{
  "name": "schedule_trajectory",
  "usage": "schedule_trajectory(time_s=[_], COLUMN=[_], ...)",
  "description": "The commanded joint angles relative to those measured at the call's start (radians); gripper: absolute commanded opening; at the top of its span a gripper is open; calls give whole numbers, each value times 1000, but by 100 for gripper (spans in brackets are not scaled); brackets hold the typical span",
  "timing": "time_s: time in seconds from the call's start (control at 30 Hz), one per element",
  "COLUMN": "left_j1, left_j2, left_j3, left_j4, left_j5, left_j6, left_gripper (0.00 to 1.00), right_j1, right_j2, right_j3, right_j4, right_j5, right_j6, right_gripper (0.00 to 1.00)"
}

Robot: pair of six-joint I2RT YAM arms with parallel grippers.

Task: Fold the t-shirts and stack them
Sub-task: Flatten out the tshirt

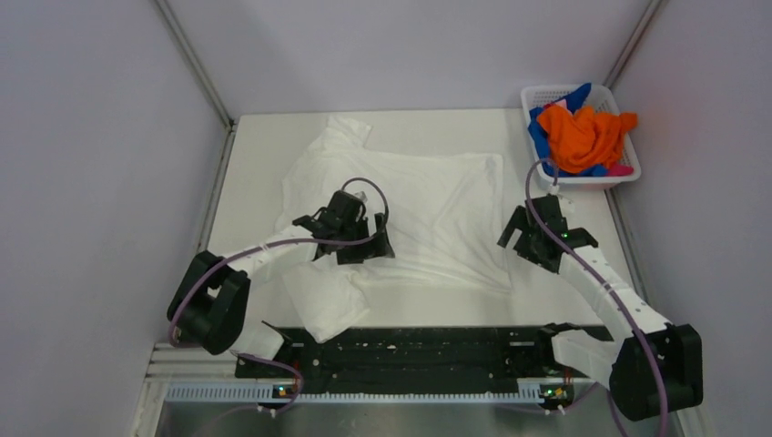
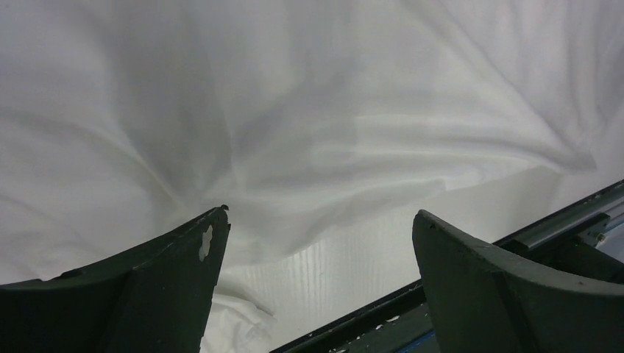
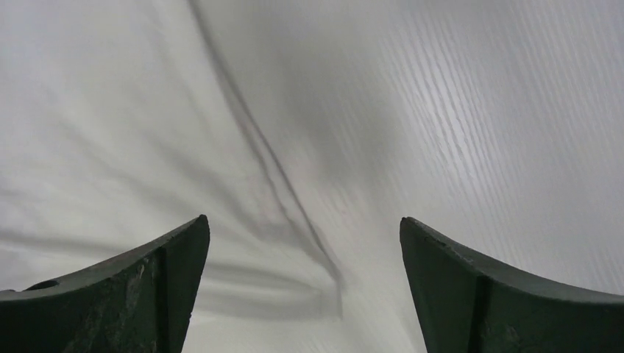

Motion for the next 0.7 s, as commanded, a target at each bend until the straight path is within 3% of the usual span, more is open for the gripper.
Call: schedule_trajectory(time_s=[0.0,0.13,0.3,0.47,0.67], left_j1=[-6,7,83,246,374], left_j2=[-75,-39,44,147,334], left_j3=[76,157,248,339,504], left_j4=[-1,-44,-52,-30,-90], left_j5=[-13,-130,-184,-204,-264], left_j6=[40,38,35,36,59], left_gripper=[99,99,99,99,99], right_j1=[-7,30,125,120,51], right_j2=[-53,31,280,541,792], right_j3=[50,46,219,426,630], right_j4=[200,385,449,472,467], right_j5=[-184,-329,-204,-121,-158], right_j6=[-74,-66,-119,-162,-186], right_gripper=[99,99,99,99,99])
